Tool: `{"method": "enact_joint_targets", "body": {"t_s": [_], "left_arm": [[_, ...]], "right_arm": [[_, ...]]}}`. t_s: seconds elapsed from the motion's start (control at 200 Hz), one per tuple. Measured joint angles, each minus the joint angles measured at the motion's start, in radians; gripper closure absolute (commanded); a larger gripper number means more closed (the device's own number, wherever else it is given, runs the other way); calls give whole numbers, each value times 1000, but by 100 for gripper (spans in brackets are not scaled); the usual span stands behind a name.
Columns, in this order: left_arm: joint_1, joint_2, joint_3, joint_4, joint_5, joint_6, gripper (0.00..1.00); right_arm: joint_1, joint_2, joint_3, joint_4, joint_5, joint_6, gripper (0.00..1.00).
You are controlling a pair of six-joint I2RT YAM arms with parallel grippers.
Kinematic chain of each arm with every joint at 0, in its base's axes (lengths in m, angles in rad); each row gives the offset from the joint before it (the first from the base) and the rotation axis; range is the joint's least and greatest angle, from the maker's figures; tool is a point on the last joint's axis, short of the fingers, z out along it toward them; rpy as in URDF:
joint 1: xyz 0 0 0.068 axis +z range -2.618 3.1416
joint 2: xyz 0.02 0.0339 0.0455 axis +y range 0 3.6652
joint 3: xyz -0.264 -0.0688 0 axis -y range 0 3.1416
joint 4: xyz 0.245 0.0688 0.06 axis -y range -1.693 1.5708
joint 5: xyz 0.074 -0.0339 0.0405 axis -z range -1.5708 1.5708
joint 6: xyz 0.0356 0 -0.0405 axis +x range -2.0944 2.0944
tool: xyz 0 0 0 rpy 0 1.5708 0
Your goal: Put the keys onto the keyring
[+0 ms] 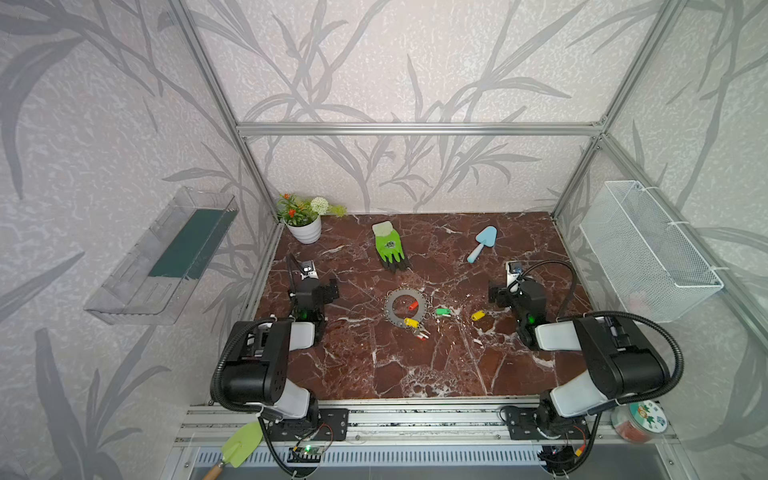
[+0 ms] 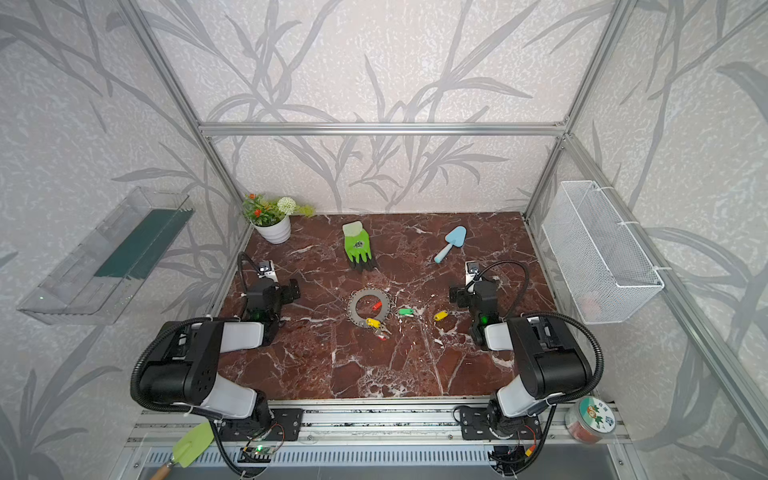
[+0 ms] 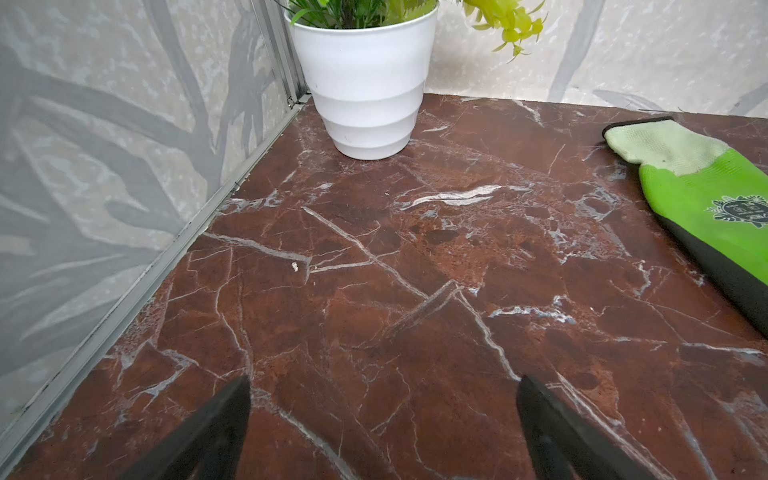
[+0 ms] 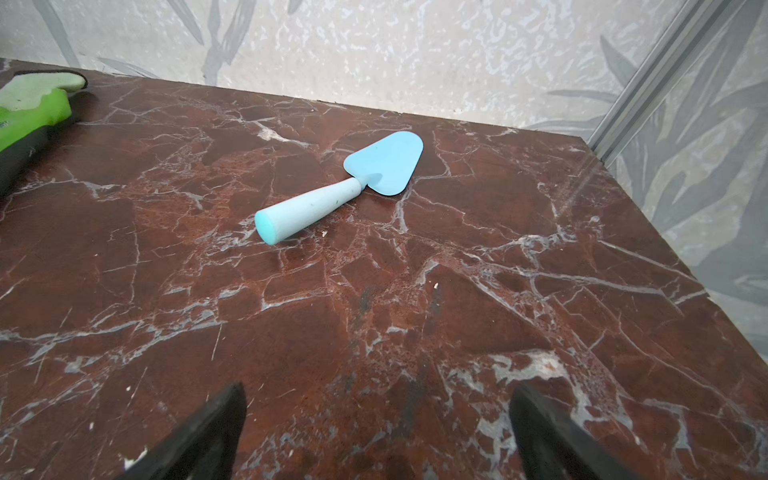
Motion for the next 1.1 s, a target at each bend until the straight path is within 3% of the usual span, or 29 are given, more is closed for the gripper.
{"method": "enact_joint_targets", "body": {"t_s": [0.785,0.88,1.015,1.105], "left_arm": [[0,0,0,0,0,0,1],[1,0,0,-1,4,0,1],[1,-14,4,-27,-8,-2,1],[1,-88,71,-231,-39,-32,1]], "right_arm": [[0,0,0,3,-5,-1,1],[6,-8,-12,24,45,5,1],[10,-165,-33,-61,84,13,1],[11,-330,-8,-179,127,75,1]]}}
